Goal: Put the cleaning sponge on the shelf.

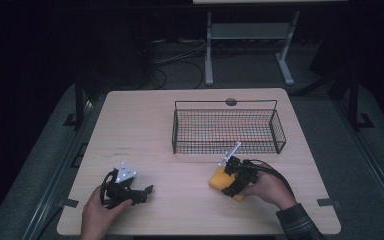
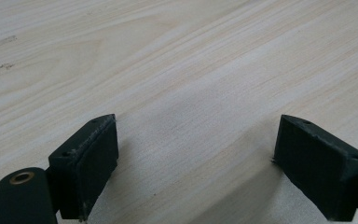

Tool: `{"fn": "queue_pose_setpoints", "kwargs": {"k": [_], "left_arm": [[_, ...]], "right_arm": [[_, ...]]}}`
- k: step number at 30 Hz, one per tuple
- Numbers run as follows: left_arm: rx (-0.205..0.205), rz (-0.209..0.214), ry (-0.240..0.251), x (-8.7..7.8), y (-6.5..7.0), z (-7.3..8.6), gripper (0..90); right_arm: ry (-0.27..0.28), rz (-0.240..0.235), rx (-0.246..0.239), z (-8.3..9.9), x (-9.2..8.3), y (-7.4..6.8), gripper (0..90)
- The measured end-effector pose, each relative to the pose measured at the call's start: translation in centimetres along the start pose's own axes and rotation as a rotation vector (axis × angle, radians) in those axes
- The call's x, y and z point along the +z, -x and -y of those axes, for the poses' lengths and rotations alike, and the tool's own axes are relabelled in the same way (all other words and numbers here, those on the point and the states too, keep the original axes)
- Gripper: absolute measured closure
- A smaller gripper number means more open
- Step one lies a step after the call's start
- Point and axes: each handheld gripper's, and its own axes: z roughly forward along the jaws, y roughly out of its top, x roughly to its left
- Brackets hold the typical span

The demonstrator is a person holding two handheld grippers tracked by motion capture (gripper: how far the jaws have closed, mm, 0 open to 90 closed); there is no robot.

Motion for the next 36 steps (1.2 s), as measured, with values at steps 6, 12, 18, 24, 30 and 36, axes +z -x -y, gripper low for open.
{"fn": "queue_pose_setpoints", "kwargs": {"k": [6, 12, 18, 24, 30, 36], "left_arm": [[0.0, 0.0, 0.0, 0.0, 0.0, 0.0, 12.7], [0.0, 0.0, 0.0, 0.0, 0.0, 0.0, 12.7], [0.0, 0.0, 0.0, 0.0, 0.0, 0.0, 12.7], [0.0, 0.0, 0.0, 0.0, 0.0, 0.0, 12.7], [0.0, 0.0, 0.0, 0.0, 0.0, 0.0, 12.7], [0.001, -0.001, 0.0, 0.0, 0.0, 0.0, 12.7]], "right_arm": [[-0.005, -0.014, 0.001, 0.0, -0.4, 0.0, 23.2], [-0.002, -0.022, 0.014, 0.0, -1.0, 0.2, 23.3], [0.0, -0.019, 0.028, 0.1, -1.8, 0.6, 23.2], [0.013, -0.005, 0.038, 0.2, -2.7, 0.9, 23.2], [0.025, 0.002, 0.04, 0.2, -3.5, 1.1, 23.2], [0.033, 0.011, 0.047, 0.3, -4.2, 1.5, 23.2]]}}
